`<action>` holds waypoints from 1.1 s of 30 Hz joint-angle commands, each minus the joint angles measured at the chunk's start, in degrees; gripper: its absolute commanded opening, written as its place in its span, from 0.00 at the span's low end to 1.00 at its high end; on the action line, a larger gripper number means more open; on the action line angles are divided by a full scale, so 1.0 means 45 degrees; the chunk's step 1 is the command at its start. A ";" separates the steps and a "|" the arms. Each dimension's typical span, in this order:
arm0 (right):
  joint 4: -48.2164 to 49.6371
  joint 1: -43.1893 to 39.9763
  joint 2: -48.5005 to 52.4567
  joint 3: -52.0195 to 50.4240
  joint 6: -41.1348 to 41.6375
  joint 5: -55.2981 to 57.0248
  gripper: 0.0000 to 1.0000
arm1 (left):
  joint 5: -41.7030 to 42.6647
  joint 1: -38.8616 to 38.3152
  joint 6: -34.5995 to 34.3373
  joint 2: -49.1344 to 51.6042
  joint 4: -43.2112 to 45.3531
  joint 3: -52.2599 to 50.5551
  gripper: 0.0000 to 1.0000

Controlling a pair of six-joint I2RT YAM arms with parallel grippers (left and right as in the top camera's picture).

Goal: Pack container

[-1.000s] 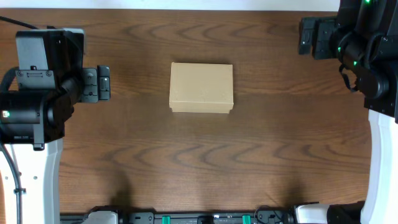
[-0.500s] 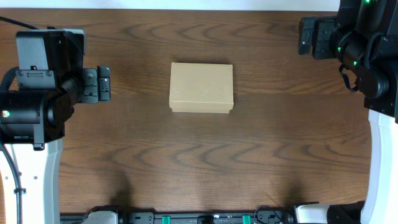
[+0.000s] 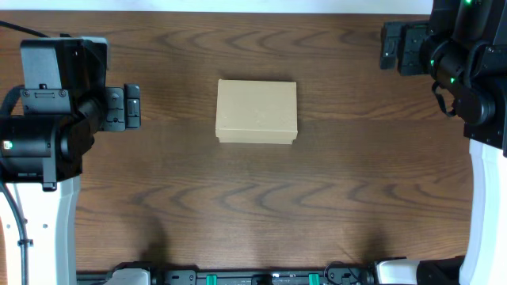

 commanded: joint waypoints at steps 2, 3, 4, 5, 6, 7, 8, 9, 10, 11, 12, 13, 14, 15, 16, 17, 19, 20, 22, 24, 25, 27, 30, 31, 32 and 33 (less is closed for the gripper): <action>-0.0015 -0.0068 0.0000 0.0112 -0.0058 0.0078 0.99 | -0.0209 0.0078 -0.0010 -0.0029 -0.0005 0.0209 0.95; -0.0019 -0.0068 0.0000 0.0112 -0.0058 0.0078 0.99 | -0.0209 0.0078 -0.0010 -0.0029 -0.0005 0.0209 0.95; -0.0019 -0.0068 0.0000 0.0112 -0.0058 0.0078 0.99 | -0.0209 0.0078 -0.0010 -0.0029 -0.0010 0.0209 0.95; -0.0019 -0.0068 0.0000 0.0112 -0.0058 0.0078 0.99 | -0.0209 0.0078 -0.0010 -0.0024 -0.0005 0.0209 0.95; -0.0019 -0.0068 0.0000 0.0112 -0.0058 0.0078 0.99 | -0.0209 0.0078 -0.0010 -0.0029 -0.0005 0.0209 0.95; -0.0015 -0.0068 0.0000 0.0112 -0.0058 0.0078 0.99 | -0.0209 0.0078 -0.0010 -0.0029 -0.0005 0.0209 0.95; -0.0019 -0.0068 0.0000 0.0112 -0.0058 0.0078 0.99 | -0.0209 0.0078 -0.0010 -0.0029 -0.0005 0.0209 0.95; -0.0019 -0.0068 0.0000 0.0112 -0.0058 0.0078 0.99 | -0.0209 0.0078 -0.0010 -0.0029 -0.0010 0.0209 0.96; -0.0019 -0.0068 0.0000 0.0112 -0.0058 0.0078 0.99 | -0.0209 0.0078 -0.0010 -0.0029 -0.0005 0.0209 0.95; -0.0019 -0.0068 0.0000 0.0112 -0.0058 0.0078 0.99 | -0.0209 0.0078 -0.0010 -0.0029 -0.0005 0.0209 0.95; -0.0019 -0.0068 0.0000 0.0112 -0.0058 0.0078 0.99 | -0.0209 0.0078 -0.0010 -0.0029 -0.0010 0.0209 0.95; -0.0019 -0.0068 0.0000 0.0112 -0.0058 0.0078 0.99 | -0.0209 0.0078 -0.0010 -0.0029 -0.0005 0.0209 0.95; -0.0019 -0.0068 0.0000 0.0112 -0.0058 0.0083 0.99 | -0.0209 0.0078 -0.0010 -0.0024 -0.0005 0.0209 0.95; -0.0019 -0.0068 0.0000 0.0112 -0.0058 0.0078 0.99 | -0.0209 0.0078 -0.0010 -0.0024 -0.0005 0.0209 0.96; -0.0019 -0.0068 0.0000 0.0112 -0.0058 0.0083 0.99 | -0.0209 0.0078 -0.0010 -0.0029 -0.0010 0.0209 0.95; -0.0019 -0.0068 0.0000 0.0112 -0.0058 0.0078 0.99 | -0.0209 0.0078 -0.0010 -0.0029 -0.0005 0.0209 0.95; -0.0019 -0.0068 0.0000 0.0112 -0.0058 0.0078 0.99 | -0.0209 0.0078 -0.0010 -0.0024 -0.0005 0.0209 0.95; -0.0019 -0.0068 0.0000 0.0112 -0.0058 0.0083 0.99 | -0.0209 0.0078 -0.0010 -0.0029 -0.0005 0.0209 0.95; -0.0024 -0.0068 -0.0044 0.0112 -0.0058 0.0078 0.99 | -0.0209 0.0078 -0.0010 -0.0029 -0.0005 0.0209 0.95; -0.0029 -0.0068 -0.0189 0.0112 -0.0058 0.0083 0.99 | -0.0209 0.0078 -0.0010 -0.0029 -0.0005 0.0209 0.95; -0.0044 -0.0068 -0.0296 0.0107 -0.0058 0.0078 0.99 | -0.0209 0.0078 -0.0010 -0.0024 -0.0005 0.0209 0.95; -0.0063 -0.0068 -0.0534 0.0073 -0.0058 0.0078 0.99 | -0.0209 0.0078 -0.0010 -0.0024 -0.0005 0.0209 0.95; -0.0180 -0.0068 -0.1107 -0.0092 -0.0058 0.0083 0.99 | -0.0209 0.0078 -0.0010 -0.0029 -0.0005 0.0209 0.95; -0.0165 -0.0073 -0.1345 -0.0223 -0.0126 0.0131 0.99 | -0.0209 0.0078 -0.0010 -0.0029 -0.0005 0.0209 0.95; -0.0024 -0.0073 -0.1559 -0.0393 -0.0262 0.0194 0.99 | -0.0209 0.0078 -0.0010 -0.0024 -0.0005 0.0209 0.95; 0.0180 -0.0073 -0.1831 -0.0661 -0.0296 0.0253 0.99 | -0.0209 0.0078 -0.0010 -0.0029 -0.0005 0.0209 0.95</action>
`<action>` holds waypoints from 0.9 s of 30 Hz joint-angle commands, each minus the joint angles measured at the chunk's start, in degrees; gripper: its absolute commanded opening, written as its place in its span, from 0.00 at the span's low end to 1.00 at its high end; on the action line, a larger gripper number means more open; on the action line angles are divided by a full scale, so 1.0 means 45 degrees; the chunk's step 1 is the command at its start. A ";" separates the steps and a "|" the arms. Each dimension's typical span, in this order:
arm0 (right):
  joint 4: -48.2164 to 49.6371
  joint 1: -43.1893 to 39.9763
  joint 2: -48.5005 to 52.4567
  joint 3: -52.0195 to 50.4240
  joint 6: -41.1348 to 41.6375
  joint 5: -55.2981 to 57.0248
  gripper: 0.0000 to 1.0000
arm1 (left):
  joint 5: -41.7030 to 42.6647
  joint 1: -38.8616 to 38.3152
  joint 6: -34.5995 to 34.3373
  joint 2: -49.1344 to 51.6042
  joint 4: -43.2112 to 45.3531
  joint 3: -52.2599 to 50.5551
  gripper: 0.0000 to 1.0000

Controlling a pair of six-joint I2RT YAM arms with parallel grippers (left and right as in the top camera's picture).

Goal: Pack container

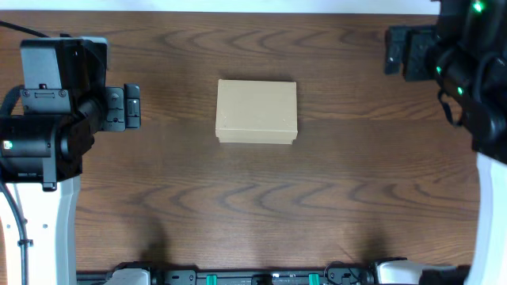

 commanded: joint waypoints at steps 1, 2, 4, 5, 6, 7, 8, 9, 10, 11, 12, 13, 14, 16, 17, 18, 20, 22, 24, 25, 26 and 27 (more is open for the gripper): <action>0.0413 -0.0073 -0.1219 -0.0699 -0.0267 0.0282 0.99 | -0.0199 0.0078 -0.0010 -0.0029 -0.0010 0.0209 0.95; 0.0763 -0.0073 -0.1540 -0.1146 -0.0267 0.0325 0.99 | -0.0199 0.0078 -0.0010 -0.0029 -0.0015 0.0209 0.95; 0.1875 -0.0073 -0.2317 -0.2380 -0.0267 0.0335 0.99 | -0.0199 0.0078 -0.0010 -0.0029 -0.0010 0.0209 0.95; 0.2293 -0.0073 -0.2613 -0.2866 -0.0262 0.0330 0.99 | -0.0199 0.0078 -0.0010 -0.0029 -0.0010 0.0209 0.95; 0.2861 -0.0073 -0.3031 -0.3560 -0.0257 0.0306 0.99 | -0.0199 0.0078 -0.0010 -0.0029 -0.0010 0.0209 0.96; 0.3342 -0.0068 -0.3405 -0.4182 -0.0248 0.0301 0.99 | -0.0199 0.0078 -0.0010 -0.0029 -0.0010 0.0209 0.96; 0.3847 -0.0068 -0.3827 -0.4906 -0.0199 0.0301 0.99 | -0.0199 0.0078 -0.0010 -0.0029 -0.0015 0.0209 0.95; 0.4318 -0.0073 -0.4240 -0.5615 -0.0194 0.0301 0.99 | -0.0199 0.0078 -0.0010 -0.0029 -0.0015 0.0209 0.95; 0.4697 -0.0073 -0.4590 -0.6227 -0.0160 0.0301 0.99 | -0.0199 0.0078 -0.0010 -0.0029 -0.0010 0.0209 0.95; 0.5032 -0.0073 -0.4911 -0.6815 -0.0165 0.0306 0.99 | -0.0199 0.0078 -0.0010 -0.0024 -0.0010 0.0209 0.95; 0.5518 -0.0073 -0.5387 -0.7674 -0.0165 0.0301 0.99 | -0.0199 0.0078 -0.0010 -0.0029 -0.0010 0.0209 0.95; 0.5833 -0.0073 -0.5707 -0.8247 -0.0165 0.0301 0.99 | -0.0199 0.0078 -0.0010 -0.0024 -0.0010 0.0209 0.95; 0.6110 -0.0073 -0.6013 -0.8772 -0.0160 0.0301 0.99 | -0.0199 0.0078 -0.0010 -0.0029 -0.0010 0.0209 0.95; 0.6674 -0.0073 -0.6722 -0.9986 -0.0165 0.0306 0.99 | -0.0199 0.0078 -0.0010 -0.0029 -0.0015 0.0209 0.95; 0.6936 -0.0073 -0.7067 -1.0545 -0.0165 0.0311 0.99 | -0.0199 0.0078 -0.0010 -0.0029 -0.0010 0.0209 0.95; 0.7193 -0.0083 -0.7359 -1.1040 -0.0165 0.0316 0.99 | -0.0199 0.0078 -0.0010 -0.0024 -0.0010 0.0209 0.95; 0.7815 -0.0112 -0.7995 -1.2109 -0.0165 0.0355 0.99 | -0.0199 0.0078 -0.0010 -0.0029 -0.0010 0.0209 0.95; 0.8432 -0.0146 -0.8621 -1.3163 -0.0165 0.0355 0.99 | -0.0199 0.0078 -0.0010 -0.0029 -0.0010 0.0209 0.95; 0.8947 -0.0209 -0.9306 -1.4285 -0.0165 0.0350 0.99 | -0.0199 0.0078 -0.0010 -0.0029 -0.0010 0.0209 0.95; 0.9097 -0.0233 -0.9588 -1.4741 -0.0160 0.0350 0.99 | -0.0199 0.0078 -0.0010 -0.0029 -0.0010 0.0209 0.95; 0.9248 -0.0243 -0.9913 -1.5242 -0.0155 0.0345 0.99 | -0.0199 0.0078 -0.0010 -0.0029 -0.0015 0.0209 0.95; 0.9389 -0.0253 -1.0258 -1.5781 -0.0160 0.0350 0.99 | -0.0199 0.0078 -0.0010 -0.0029 -0.0010 0.0209 0.95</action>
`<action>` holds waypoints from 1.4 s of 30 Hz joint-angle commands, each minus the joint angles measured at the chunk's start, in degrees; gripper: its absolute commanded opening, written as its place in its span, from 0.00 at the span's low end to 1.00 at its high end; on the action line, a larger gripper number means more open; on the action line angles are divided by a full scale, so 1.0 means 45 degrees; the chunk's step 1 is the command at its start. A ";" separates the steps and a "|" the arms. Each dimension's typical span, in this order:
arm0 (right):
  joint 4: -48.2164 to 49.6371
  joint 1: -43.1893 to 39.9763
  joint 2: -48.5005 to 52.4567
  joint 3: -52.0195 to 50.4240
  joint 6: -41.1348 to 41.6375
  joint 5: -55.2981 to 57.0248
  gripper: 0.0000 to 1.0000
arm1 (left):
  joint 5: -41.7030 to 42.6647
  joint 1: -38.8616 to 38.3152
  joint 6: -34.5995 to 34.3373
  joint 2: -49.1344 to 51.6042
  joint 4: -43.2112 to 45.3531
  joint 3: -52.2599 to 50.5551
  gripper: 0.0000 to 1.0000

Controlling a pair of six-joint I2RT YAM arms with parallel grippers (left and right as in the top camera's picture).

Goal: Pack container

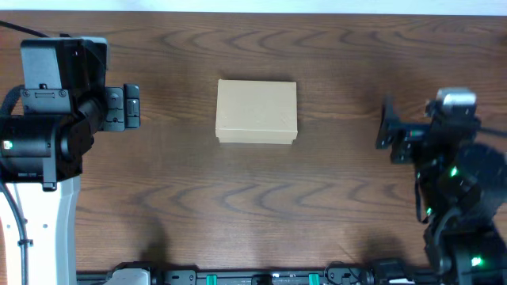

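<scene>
A closed tan cardboard box (pixel 257 112) lies flat on the brown wooden table (pixel 238 206), a little behind the middle. My left gripper (pixel 132 107) hangs at the left, level with the box and well clear of it, its fingers close together. At the right, my right gripper (pixel 387 131) points toward the box from about a box-length away; whether its fingers are apart is not shown. Nothing is visibly held by either gripper.
The left arm's black body (pixel 47 127) and white base column (pixel 43 229) fill the left edge. The right arm's black body (pixel 459 190) takes up the lower right. A rail with green clips (pixel 261 277) runs along the front edge.
My right arm has come down from the far right corner to the right side, level with the box's front edge. The box and the left arm have not moved.
My right gripper stood at the far right corner of the table, then slightly further right at the same corner. Now it sits lower, right of the box. The box stayed closed and in place throughout, and the left arm kept still.
</scene>
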 commanded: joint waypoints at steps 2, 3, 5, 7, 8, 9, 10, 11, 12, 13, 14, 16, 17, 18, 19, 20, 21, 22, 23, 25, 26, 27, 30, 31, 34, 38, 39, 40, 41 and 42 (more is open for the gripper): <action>0.0432 -0.0170 -0.1166 -0.1846 -0.0097 0.0175 0.99 | -0.0117 0.0078 -0.0010 -0.0029 -0.0005 0.0209 0.95; 0.0583 -0.0185 -0.1428 -0.2263 -0.0097 0.0175 0.99 | -0.0117 0.0078 -0.0010 -0.0029 -0.0005 0.0209 0.95; 0.0831 -0.0267 -0.1885 -0.2992 -0.0092 0.0170 0.99 | -0.0117 0.0078 -0.0010 -0.0029 -0.0005 0.0209 0.95; 0.0918 -0.0364 -0.2317 -0.3623 -0.0092 0.0175 0.99 | -0.0117 0.0078 -0.0010 -0.0029 -0.0005 0.0209 0.95; 0.0981 -0.0408 -0.2506 -0.3891 -0.0092 0.0170 0.99 | -0.0117 0.0078 -0.0010 -0.0024 -0.0005 0.0209 0.95; 0.1083 -0.0442 -0.2730 -0.4197 -0.0092 0.0170 0.99 | -0.0117 0.0078 -0.0010 -0.0029 -0.0005 0.0209 0.96; 0.1175 -0.0466 -0.2948 -0.4483 -0.0097 0.0175 0.99 | -0.0117 0.0078 -0.0010 -0.0029 -0.0005 0.0209 0.95; 0.1297 -0.0500 -0.3177 -0.4765 -0.0097 0.0180 0.99 | -0.0117 0.0078 -0.0010 -0.0029 -0.0005 0.0209 0.95; 0.1379 -0.0515 -0.3405 -0.5022 -0.0097 0.0175 0.99 | -0.0117 0.0078 -0.0010 -0.0029 -0.0005 0.0209 0.95; 0.1413 -0.0529 -0.3599 -0.5226 -0.0097 0.0175 0.99 | -0.0117 0.0078 -0.0010 -0.0024 -0.0005 0.0209 0.95; 0.1452 -0.0549 -0.3847 -0.5459 -0.0097 0.0180 0.99 | -0.0117 0.0078 -0.0010 -0.0024 -0.0005 0.0209 0.96; 0.1496 -0.0607 -0.4347 -0.5867 -0.0097 0.0180 0.99 | -0.0117 0.0078 -0.0010 -0.0029 -0.0005 0.0209 0.95; 0.1496 -0.0641 -0.4605 -0.6052 -0.0097 0.0180 0.99 | -0.0117 0.0078 -0.0010 -0.0029 -0.0005 0.0209 0.95; 0.1496 -0.0680 -0.4862 -0.6222 -0.0097 0.0175 0.99 | -0.0117 0.0078 -0.0010 -0.0029 -0.0005 0.0209 0.95; 0.1491 -0.0695 -0.5110 -0.6368 -0.0097 0.0175 0.99 | -0.0117 0.0078 -0.0010 -0.0029 -0.0005 0.0209 0.95; 0.1496 -0.0714 -0.5406 -0.6528 -0.0097 0.0180 0.99 | -0.0117 0.0078 -0.0010 -0.0029 -0.0005 0.0209 0.95; 0.1491 -0.0743 -0.5712 -0.6693 -0.0097 0.0175 0.99 | -0.0117 0.0078 -0.0010 -0.0024 -0.0005 0.0209 0.95; 0.1491 -0.0758 -0.6033 -0.6844 -0.0097 0.0175 0.99 | -0.0117 0.0078 -0.0010 -0.0029 -0.0005 0.0209 0.95; 0.1491 -0.0763 -0.6319 -0.6951 -0.0097 0.0175 0.99 | -0.0117 0.0078 -0.0010 -0.0029 -0.0005 0.0209 0.95; 0.1491 -0.0763 -0.6931 -0.7164 -0.0097 0.0175 0.99 | -0.0117 0.0078 -0.0010 -0.0024 -0.0005 0.0209 0.95; 0.1491 -0.0763 -0.7232 -0.7271 -0.0092 0.0175 0.99 | -0.0117 0.0078 -0.0010 -0.0029 -0.0005 0.0209 0.95; 0.1491 -0.0763 -0.7475 -0.7359 -0.0097 0.0175 0.99 | -0.0117 0.0078 -0.0010 -0.0029 -0.0005 0.0209 0.95; 0.1491 -0.0763 -0.8233 -0.7664 -0.0092 0.0175 0.99 | -0.0117 0.0078 -0.0010 -0.0024 -0.0005 0.0209 0.95; 0.1491 -0.0763 -0.8476 -0.7752 -0.0092 0.0170 0.99 | -0.0117 0.0078 -0.0010 -0.0029 -0.0010 0.0209 0.95; 0.1491 -0.0787 -0.8971 -0.7893 -0.0092 0.0175 0.99 | -0.0117 0.0078 -0.0010 -0.0024 -0.0005 0.0209 0.95; 0.1481 -0.1020 -0.8956 -0.7927 0.0005 0.0165 0.99 | -0.0117 0.0078 -0.0010 -0.0029 -0.0005 0.0209 0.95; 0.1481 -0.1107 -0.8956 -0.7936 0.0010 0.0160 0.99 | -0.0117 0.0078 -0.0010 -0.0024 -0.0010 0.0209 0.95; 0.1481 -0.1219 -0.8956 -0.7936 0.0010 0.0155 0.99 | -0.0117 0.0078 -0.0010 -0.0029 -0.0005 0.0209 0.95; 0.1486 -0.1433 -0.8956 -0.7936 0.0087 0.0083 0.99 | -0.0117 0.0078 -0.0010 -0.0024 -0.0005 0.0209 0.96; 0.1486 -0.1593 -0.8956 -0.7936 0.0257 0.0073 0.99 | -0.0117 0.0078 -0.0010 -0.0024 -0.0005 0.0209 0.95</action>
